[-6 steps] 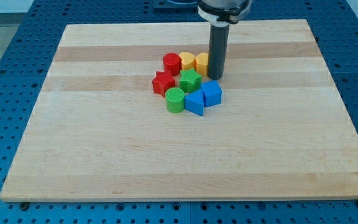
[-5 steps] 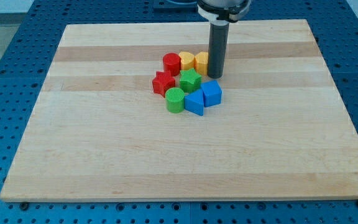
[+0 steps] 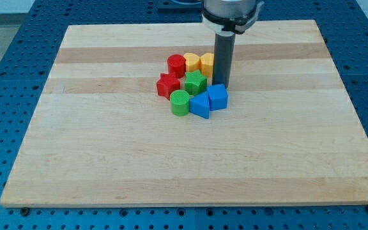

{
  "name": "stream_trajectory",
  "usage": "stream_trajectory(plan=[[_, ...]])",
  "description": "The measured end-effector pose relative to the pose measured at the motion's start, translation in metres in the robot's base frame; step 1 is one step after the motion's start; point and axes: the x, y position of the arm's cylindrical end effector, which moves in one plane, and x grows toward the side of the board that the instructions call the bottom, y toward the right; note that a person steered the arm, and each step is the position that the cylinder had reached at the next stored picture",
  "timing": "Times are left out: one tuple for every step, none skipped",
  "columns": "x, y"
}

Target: Push the green star along with red star slightly towards left

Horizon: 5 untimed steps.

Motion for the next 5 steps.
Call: stream_trajectory(plan=[[0.003, -0.019], [0.003, -0.041], [0.003, -0.056], [0.003, -0.072], [0.004, -0.083]])
